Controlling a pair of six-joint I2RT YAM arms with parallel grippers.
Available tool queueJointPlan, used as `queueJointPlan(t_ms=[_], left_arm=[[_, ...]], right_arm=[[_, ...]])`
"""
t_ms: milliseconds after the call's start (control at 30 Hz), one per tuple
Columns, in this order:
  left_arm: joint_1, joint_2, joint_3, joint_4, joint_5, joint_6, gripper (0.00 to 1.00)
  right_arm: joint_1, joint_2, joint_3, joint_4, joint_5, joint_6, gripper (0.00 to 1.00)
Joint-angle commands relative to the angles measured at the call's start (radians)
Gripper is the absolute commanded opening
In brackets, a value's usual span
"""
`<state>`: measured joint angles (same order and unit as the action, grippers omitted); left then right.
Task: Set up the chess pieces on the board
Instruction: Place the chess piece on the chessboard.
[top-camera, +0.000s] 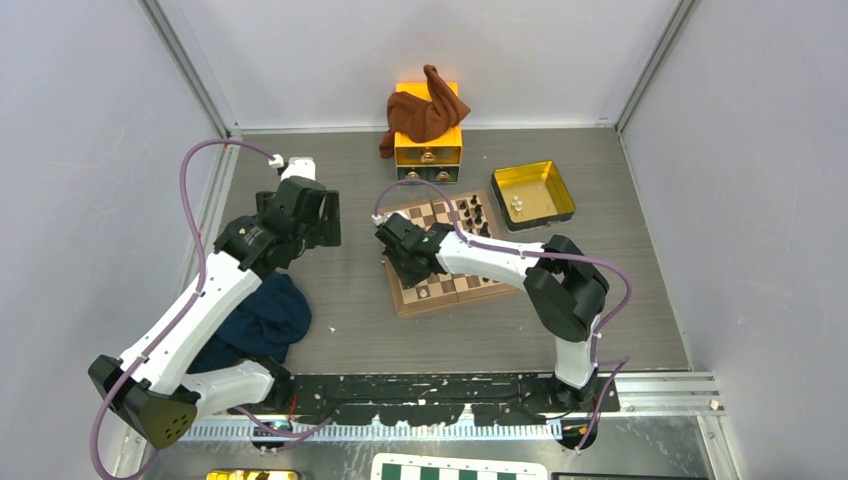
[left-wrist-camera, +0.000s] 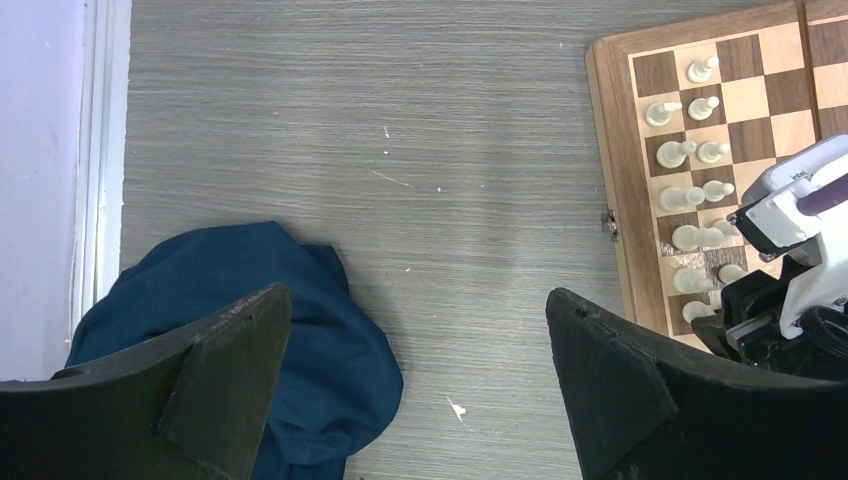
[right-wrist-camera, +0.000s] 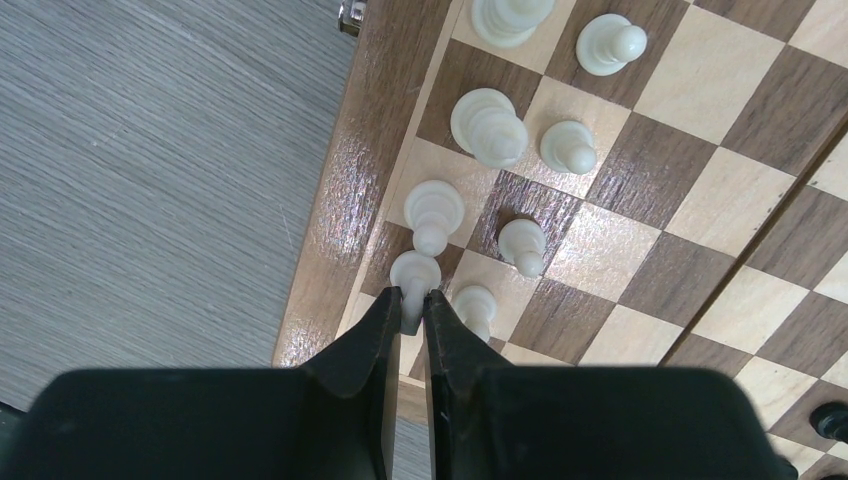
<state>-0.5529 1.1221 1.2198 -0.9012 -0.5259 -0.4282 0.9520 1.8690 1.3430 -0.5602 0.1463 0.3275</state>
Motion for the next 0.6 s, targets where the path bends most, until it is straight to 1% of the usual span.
queueJointPlan(t_ms=[0,567], left_arm=[[0.008,-0.002,0.009,0.048,0.001,0.014,1.0],[0.01,0.004,0.008,0.051,0.007,0.012,1.0]], right_arm=[[0.004,-0.007,0.039,0.015,-0.005,-0.007,0.01],[0.017,-0.001,0.038,0.007,-0.016,-0.002,0.01]])
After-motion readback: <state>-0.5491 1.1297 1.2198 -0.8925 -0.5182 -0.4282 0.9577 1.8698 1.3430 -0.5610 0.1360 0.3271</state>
